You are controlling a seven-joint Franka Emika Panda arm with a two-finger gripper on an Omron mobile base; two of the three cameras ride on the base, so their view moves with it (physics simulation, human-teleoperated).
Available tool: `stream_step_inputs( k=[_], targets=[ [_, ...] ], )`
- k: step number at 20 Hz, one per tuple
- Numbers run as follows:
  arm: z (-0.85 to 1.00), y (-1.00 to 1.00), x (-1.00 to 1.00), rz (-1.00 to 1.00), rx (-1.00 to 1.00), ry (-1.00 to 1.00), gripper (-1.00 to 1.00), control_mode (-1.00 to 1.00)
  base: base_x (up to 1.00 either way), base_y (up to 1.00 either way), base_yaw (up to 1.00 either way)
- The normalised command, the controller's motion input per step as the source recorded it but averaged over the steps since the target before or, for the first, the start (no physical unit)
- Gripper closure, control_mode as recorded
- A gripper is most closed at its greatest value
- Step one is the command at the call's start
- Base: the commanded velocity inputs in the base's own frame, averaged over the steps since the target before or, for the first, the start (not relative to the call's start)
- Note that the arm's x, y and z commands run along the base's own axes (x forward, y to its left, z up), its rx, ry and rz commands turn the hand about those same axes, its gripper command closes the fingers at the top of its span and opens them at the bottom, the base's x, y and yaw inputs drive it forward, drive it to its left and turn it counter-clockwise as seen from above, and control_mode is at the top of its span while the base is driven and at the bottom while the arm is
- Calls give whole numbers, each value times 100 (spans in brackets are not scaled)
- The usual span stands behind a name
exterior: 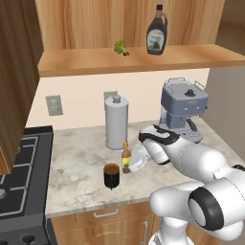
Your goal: Pick the syrup bottle and honey bottle from the cabinet and place them next to the mug.
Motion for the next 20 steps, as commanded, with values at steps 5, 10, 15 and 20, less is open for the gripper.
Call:
stream_step_inputs(
  k=[5,10,15,20],
  targets=[
    [-26,-16,0,23,0,0,100,-100,0,0,0],
    [-13,-27,0,29,0,0,100,-100,0,0,0],
    [-3,-16,0,26,3,-5,100,-100,0,0,0],
    [-3,0,0,13,14,-5,100,-100,0,0,0]
  ],
)
